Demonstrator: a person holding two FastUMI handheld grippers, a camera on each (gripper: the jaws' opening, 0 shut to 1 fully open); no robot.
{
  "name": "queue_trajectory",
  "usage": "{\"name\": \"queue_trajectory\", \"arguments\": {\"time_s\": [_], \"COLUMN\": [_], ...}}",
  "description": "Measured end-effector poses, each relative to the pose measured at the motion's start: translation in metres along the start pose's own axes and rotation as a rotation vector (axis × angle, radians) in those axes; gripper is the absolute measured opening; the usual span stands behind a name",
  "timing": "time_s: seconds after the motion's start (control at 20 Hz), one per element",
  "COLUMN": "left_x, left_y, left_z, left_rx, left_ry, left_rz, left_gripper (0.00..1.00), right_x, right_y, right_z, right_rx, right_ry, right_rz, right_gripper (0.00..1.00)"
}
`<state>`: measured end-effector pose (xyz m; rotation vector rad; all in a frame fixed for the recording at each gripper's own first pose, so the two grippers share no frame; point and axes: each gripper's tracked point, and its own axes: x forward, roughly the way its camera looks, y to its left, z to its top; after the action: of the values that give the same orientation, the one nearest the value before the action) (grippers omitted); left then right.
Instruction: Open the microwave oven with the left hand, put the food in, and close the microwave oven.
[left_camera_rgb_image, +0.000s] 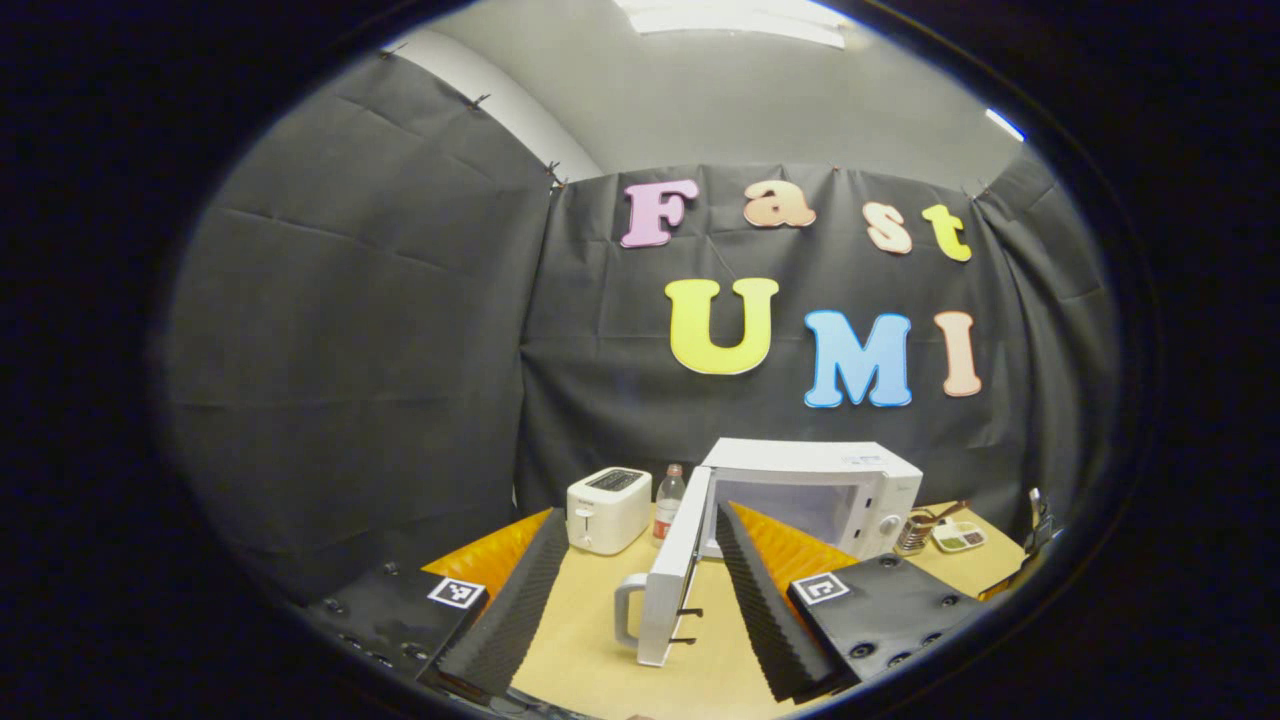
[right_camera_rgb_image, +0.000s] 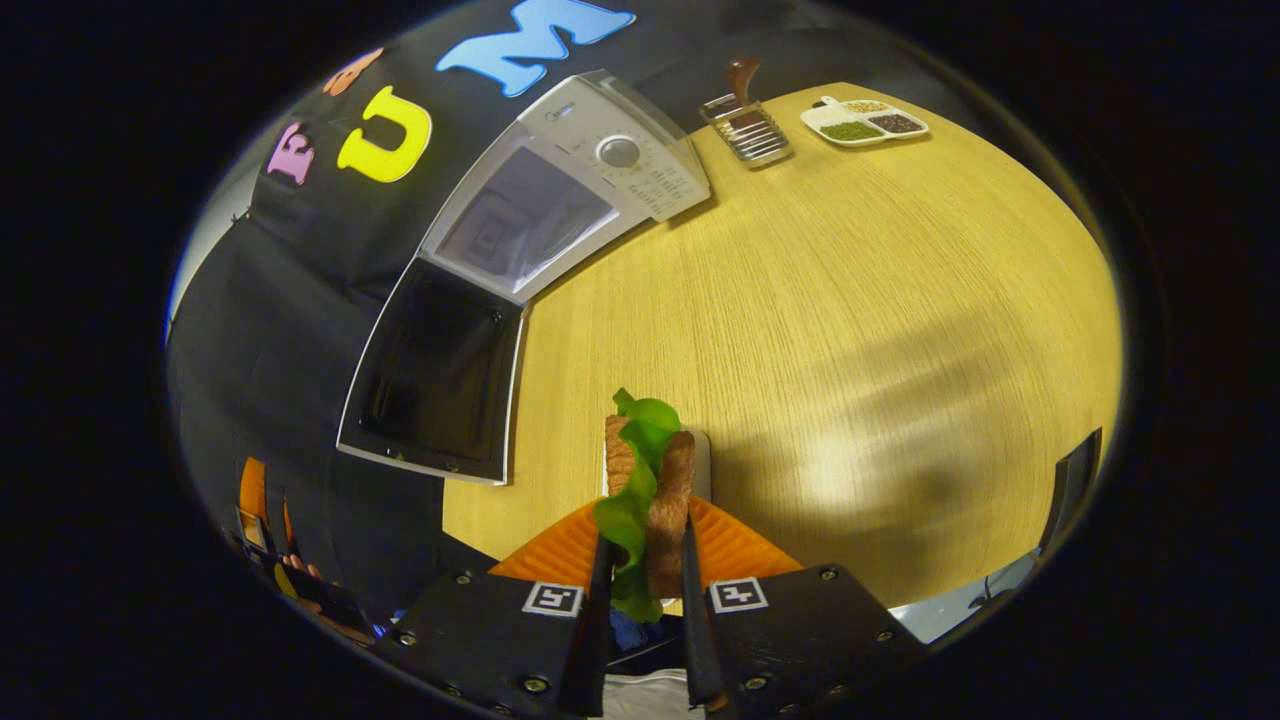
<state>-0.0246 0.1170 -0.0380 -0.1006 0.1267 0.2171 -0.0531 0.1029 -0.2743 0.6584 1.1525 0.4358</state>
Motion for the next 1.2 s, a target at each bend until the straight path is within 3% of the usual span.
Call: {"name": "queue_trajectory", "arguments": {"time_s": [0.5,0.95,1.2], "left_x": [0.062,0.123,0.149], "left_y": [0.021,0.072,0.103], "left_z": [-0.01,-0.015,-0.027], "left_rx": [-0.025,-0.042,-0.017], "left_ry": [0.018,0.027,0.048], "left_rz": [-0.056,-0.088,-0.075], "left_gripper": [0.96,0.96,0.94], "right_x": [0.006,0.066,0.106], "right_y": [0.086,0.153,0.167], "right_z": [0.062,0.122,0.161], "right_rx": [-0.075,-0.106,-0.062], "right_ry": [-0.156,-0.305,-0.403], "right_rz": [0.078,0.068,0.059], "right_gripper": [0.31,0.31,0.31]}}
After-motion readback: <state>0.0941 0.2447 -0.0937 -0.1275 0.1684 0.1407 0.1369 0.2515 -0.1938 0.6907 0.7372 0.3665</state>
